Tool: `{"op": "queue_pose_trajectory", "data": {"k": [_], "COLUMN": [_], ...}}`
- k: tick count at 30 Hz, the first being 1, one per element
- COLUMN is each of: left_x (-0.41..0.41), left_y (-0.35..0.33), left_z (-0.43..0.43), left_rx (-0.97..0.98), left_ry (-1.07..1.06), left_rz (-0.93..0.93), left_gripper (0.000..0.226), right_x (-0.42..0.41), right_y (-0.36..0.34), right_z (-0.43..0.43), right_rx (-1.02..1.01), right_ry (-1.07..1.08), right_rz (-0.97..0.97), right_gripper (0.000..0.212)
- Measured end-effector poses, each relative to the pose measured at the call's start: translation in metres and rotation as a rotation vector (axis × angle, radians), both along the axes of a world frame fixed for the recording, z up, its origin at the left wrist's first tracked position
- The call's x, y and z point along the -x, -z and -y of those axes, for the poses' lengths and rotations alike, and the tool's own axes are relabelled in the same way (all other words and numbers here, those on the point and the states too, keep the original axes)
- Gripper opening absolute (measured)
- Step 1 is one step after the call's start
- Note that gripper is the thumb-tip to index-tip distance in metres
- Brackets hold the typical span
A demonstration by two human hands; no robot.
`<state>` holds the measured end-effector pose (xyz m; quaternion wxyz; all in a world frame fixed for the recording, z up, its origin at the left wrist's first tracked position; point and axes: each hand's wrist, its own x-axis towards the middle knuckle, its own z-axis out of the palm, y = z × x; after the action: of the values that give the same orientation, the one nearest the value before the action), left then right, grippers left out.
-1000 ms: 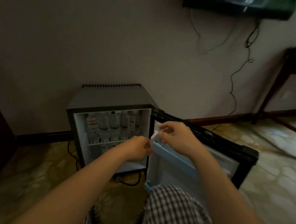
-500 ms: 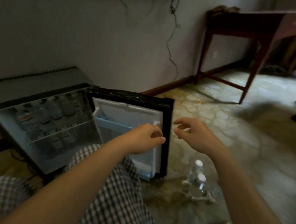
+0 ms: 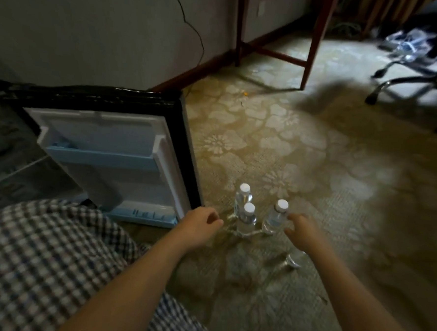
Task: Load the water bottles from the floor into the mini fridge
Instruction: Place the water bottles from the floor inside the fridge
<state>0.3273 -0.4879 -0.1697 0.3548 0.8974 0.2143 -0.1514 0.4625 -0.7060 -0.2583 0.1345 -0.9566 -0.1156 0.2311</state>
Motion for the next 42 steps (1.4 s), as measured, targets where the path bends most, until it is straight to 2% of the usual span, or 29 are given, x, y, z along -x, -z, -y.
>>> {"op": "queue_pose_trajectory", "data": {"k": [3,10,14,18,21,26,29,32,35,38,42], "left_x": [-0.004,0.0,0.004,0.008,0.013,0.025,0.032,0.038,0.04,0.043,0.059], "left_y": [0.017,0.041,0.045,0.043,0.039,0.027,0.019,0.003,-0.019,-0.034,-0.057], "left_z": [0.015,0.044,0.042,0.038,0.037,0.031,0.027,0.025,0.025,0.018,-0.014], "left_rx": [0.068,0.174,0.164,0.165,0.174,0.222,0.244,0.282,0.364,0.309,0.224], "left_ry": [0.007,0.006,0.003,-0.014,-0.012,0.009,-0.013,-0.058,-0.133,-0.249,-0.306], "left_rz": [0.0,-0.049,-0.077,-0.067,-0.054,-0.039,0.035,0.22,0.463,0.652,0.725], "left_gripper": [0.026,0.023,0.025,0.029,0.032,0.05,0.064,0.076,0.067,0.065,0.066], "right_x": [0.003,0.01,0.016,0.032,0.04,0.052,0.055,0.062,0.075,0.09,0.111], "right_y": [0.034,0.06,0.055,0.034,0.007,-0.062,-0.107,-0.149,-0.187,-0.217,-0.246], "right_z": [0.02,0.046,0.054,0.048,0.036,0.0,-0.027,-0.055,-0.081,-0.105,-0.137], "right_rx": [0.162,0.129,0.154,-0.012,-0.179,-0.422,-0.548,-0.654,-0.747,-0.805,-0.863], "right_ry": [0.052,0.175,0.157,0.209,0.212,0.03,-0.088,-0.185,-0.271,-0.35,-0.443], "right_rz": [-0.027,0.037,0.066,0.164,0.218,0.334,0.371,0.414,0.433,0.466,0.493], "right_gripper": [0.051,0.029,0.032,0.035,0.027,0.026,0.03,0.03,0.028,0.03,0.03]}}
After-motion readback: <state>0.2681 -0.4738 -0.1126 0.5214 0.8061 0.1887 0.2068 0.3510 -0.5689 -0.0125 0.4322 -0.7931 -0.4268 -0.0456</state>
